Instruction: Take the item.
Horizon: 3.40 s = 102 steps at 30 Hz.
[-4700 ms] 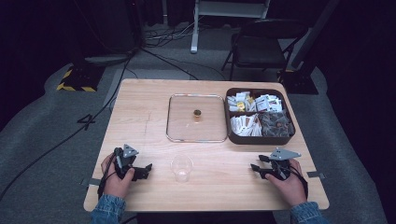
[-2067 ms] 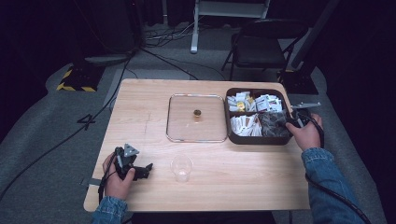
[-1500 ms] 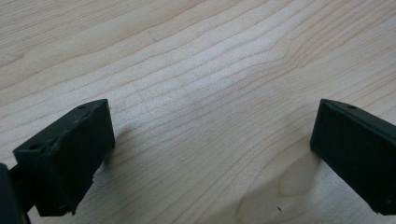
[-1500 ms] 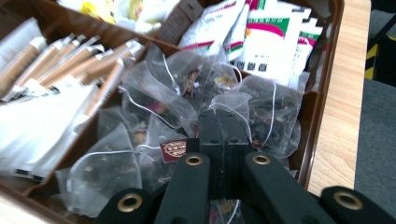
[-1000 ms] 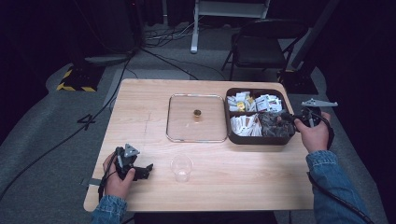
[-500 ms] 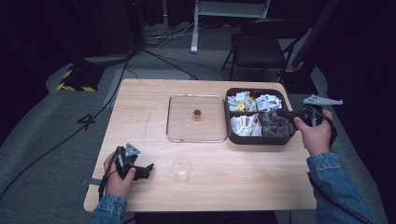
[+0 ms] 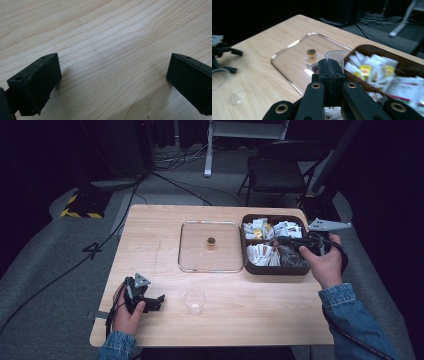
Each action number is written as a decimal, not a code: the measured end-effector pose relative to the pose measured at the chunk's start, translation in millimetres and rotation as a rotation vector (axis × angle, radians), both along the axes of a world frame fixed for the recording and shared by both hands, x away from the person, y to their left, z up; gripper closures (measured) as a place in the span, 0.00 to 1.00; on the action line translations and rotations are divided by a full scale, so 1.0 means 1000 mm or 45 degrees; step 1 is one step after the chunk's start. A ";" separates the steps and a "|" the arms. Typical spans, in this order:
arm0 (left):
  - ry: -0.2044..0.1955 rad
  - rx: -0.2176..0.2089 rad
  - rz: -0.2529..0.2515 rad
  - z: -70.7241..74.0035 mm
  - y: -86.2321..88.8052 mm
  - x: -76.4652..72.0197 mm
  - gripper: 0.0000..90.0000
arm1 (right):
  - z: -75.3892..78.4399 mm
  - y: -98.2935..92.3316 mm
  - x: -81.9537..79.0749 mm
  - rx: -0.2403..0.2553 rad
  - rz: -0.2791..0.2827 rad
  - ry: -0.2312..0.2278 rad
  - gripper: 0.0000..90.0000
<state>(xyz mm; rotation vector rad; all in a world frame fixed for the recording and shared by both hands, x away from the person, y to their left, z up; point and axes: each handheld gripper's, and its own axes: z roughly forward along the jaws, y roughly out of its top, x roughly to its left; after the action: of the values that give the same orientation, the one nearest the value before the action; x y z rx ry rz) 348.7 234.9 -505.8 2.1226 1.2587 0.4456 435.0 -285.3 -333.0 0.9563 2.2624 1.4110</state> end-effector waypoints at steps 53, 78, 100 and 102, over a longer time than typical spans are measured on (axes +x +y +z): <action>-0.002 -0.005 -0.016 0.000 -0.001 0.003 0.01 | -0.012 0.177 -0.059 0.003 0.583 0.105 1.00; -0.002 -0.005 -0.016 0.000 -0.001 0.003 0.01 | -0.059 0.217 -0.074 -0.165 0.684 0.176 1.00; -0.004 -0.006 -0.016 0.000 -0.001 0.003 0.01 | -0.057 0.214 -0.069 -0.083 0.610 0.123 0.56; -0.004 -0.004 -0.016 0.000 -0.001 0.003 0.01 | -0.056 0.214 -0.069 -0.078 0.603 0.122 0.55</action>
<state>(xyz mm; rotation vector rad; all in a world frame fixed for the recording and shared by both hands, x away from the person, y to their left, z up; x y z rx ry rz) 351.3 234.0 -505.6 2.1250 1.2425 0.4409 366.2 -71.8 -388.6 0.4926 2.7096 1.4832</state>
